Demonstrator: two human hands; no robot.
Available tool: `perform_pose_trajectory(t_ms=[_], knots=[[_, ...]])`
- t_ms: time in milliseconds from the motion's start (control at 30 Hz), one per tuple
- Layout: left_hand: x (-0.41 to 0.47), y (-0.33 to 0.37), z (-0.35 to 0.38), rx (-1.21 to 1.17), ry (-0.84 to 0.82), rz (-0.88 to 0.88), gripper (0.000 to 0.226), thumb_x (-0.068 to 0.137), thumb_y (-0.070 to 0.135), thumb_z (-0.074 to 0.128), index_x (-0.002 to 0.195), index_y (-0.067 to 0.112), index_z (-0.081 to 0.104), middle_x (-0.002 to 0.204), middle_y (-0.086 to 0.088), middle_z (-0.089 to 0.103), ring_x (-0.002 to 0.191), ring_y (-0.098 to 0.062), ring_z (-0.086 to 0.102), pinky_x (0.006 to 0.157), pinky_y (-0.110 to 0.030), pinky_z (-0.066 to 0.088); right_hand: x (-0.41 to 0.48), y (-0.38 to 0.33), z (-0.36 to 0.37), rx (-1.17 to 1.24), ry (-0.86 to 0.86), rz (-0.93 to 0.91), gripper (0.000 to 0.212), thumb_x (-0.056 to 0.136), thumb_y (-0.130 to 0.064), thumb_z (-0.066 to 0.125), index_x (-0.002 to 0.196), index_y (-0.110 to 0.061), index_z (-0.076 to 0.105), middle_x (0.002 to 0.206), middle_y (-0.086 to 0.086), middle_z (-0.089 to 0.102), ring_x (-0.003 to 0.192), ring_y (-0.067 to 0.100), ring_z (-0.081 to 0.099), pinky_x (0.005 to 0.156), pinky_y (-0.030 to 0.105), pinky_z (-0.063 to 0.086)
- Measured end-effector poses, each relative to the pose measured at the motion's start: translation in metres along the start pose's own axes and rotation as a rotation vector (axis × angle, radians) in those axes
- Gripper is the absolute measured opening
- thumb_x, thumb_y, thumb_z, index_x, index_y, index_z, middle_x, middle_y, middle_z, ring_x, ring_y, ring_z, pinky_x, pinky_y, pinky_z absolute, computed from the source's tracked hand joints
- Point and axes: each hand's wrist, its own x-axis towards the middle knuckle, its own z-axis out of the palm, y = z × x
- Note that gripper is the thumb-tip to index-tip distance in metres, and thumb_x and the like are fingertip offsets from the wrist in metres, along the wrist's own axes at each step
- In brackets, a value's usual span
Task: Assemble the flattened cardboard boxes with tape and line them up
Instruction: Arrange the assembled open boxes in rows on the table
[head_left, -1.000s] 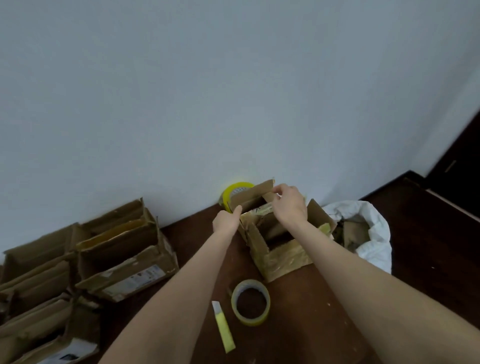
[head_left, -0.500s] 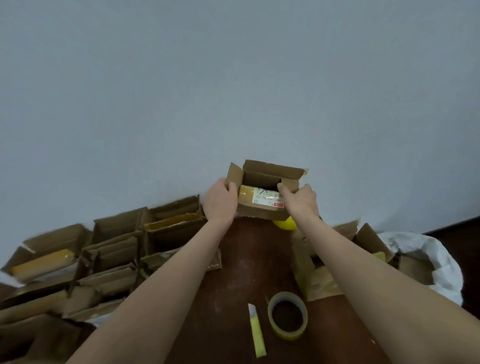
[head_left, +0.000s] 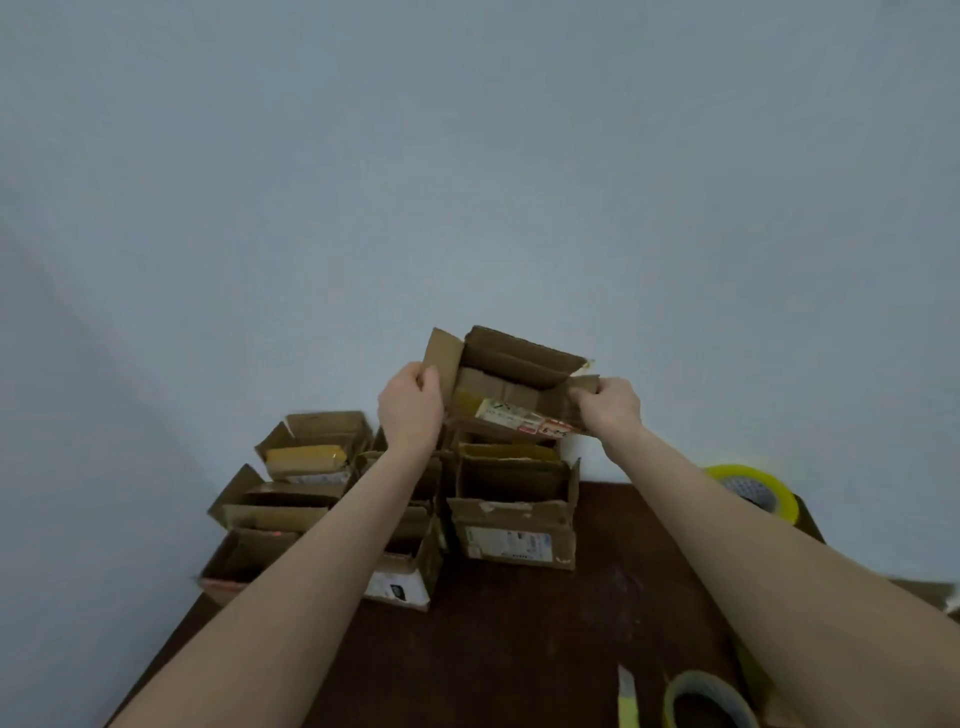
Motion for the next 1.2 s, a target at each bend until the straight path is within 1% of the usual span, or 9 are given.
perform_pose_trajectory(t_ms=[233,333,500,567,633,733,900,1033,1200], knots=[[0.007,-0.038,-0.03,-0.183,0.062,-0.271,0.019,0.095,0.03,0.053,0.094,0.012,0.056,0.084,-0.002,0.058,0.081,-0.018,0.057,0.076,-0.034,0.053,-0.024,-0.006,0.052,0.011,-0.082,-0.044,0.02,0.095,-0.018,0.057,0.075,-0.017,0.058,0.089,0.008,0.066,0.09,0.027,0.064,0.082,0.041,0.054],[0.005,-0.045,-0.035,-0.46,-0.032,-0.534,0.05,0.077,0.037,0.075,0.113,0.014,0.048,0.104,-0.006,0.062,0.095,-0.023,0.063,0.085,-0.043,0.055,-0.039,-0.014,0.074,-0.098,-0.075,-0.198,0.02,0.096,-0.018,0.053,0.078,-0.015,0.06,0.085,0.004,0.063,0.083,0.022,0.06,0.072,0.035,0.049],[0.001,-0.062,-0.052,-0.419,-0.021,-0.62,0.039,0.083,0.0,0.063,0.12,0.006,0.052,0.105,-0.016,0.063,0.092,-0.029,0.063,0.081,-0.038,0.055,-0.049,-0.011,0.097,-0.121,-0.113,-0.19,0.018,0.097,-0.02,0.053,0.08,-0.013,0.056,0.077,-0.001,0.055,0.079,0.019,0.055,0.064,0.028,0.041],[0.0,-0.071,-0.061,-0.344,-0.005,-0.567,0.032,0.085,-0.003,0.056,0.116,0.006,0.059,0.098,-0.015,0.065,0.086,-0.03,0.062,0.071,-0.032,0.051,-0.051,-0.011,0.105,-0.125,-0.133,-0.193,0.011,0.095,-0.02,0.055,0.102,-0.011,0.059,0.089,0.0,0.056,0.086,0.02,0.056,0.068,0.03,0.046],[-0.001,-0.079,-0.071,-0.292,0.019,-0.526,0.022,0.088,-0.003,0.054,0.104,0.008,0.063,0.088,-0.01,0.066,0.081,-0.027,0.064,0.072,-0.033,0.054,-0.054,-0.014,0.113,-0.111,-0.166,-0.186,0.031,0.094,-0.023,0.057,0.124,-0.017,0.053,0.102,-0.001,0.056,0.088,0.019,0.059,0.071,0.033,0.051],[-0.003,-0.086,-0.088,-0.242,0.067,-0.478,0.019,0.09,0.002,0.057,0.103,0.012,0.067,0.086,-0.003,0.067,0.085,-0.024,0.067,0.08,-0.04,0.058,-0.06,-0.025,0.125,-0.18,-0.219,-0.238,0.02,0.097,-0.034,0.054,0.108,-0.019,0.06,0.091,-0.003,0.061,0.078,0.018,0.057,0.06,0.026,0.042],[-0.013,-0.1,-0.13,-0.229,0.235,-0.453,0.025,0.093,0.017,0.06,0.117,0.011,0.065,0.102,-0.002,0.068,0.079,-0.011,0.062,0.068,-0.017,0.05,-0.083,-0.035,0.16,-0.134,-0.268,-0.198,0.022,0.098,-0.033,0.052,0.102,-0.013,0.063,0.08,0.0,0.058,0.067,0.014,0.054,0.062,0.026,0.043],[-0.027,-0.132,-0.174,-0.254,0.386,-0.543,0.015,0.091,0.024,0.061,0.087,0.011,0.067,0.077,-0.004,0.062,0.075,-0.023,0.062,0.083,-0.042,0.056,-0.116,-0.028,0.206,-0.155,-0.414,-0.202,0.032,0.097,-0.034,0.053,0.1,-0.006,0.068,0.074,0.001,0.059,0.074,0.02,0.06,0.069,0.033,0.048],[-0.065,-0.193,-0.226,-0.165,0.554,-0.707,0.026,0.088,0.032,0.062,0.071,0.012,0.059,0.067,-0.002,0.057,0.075,-0.026,0.062,0.083,-0.048,0.055,-0.165,-0.008,0.262,-0.236,-0.648,-0.231,0.031,0.098,-0.032,0.051,0.084,-0.009,0.066,0.067,0.001,0.056,0.062,0.016,0.055,0.057,0.028,0.044]])
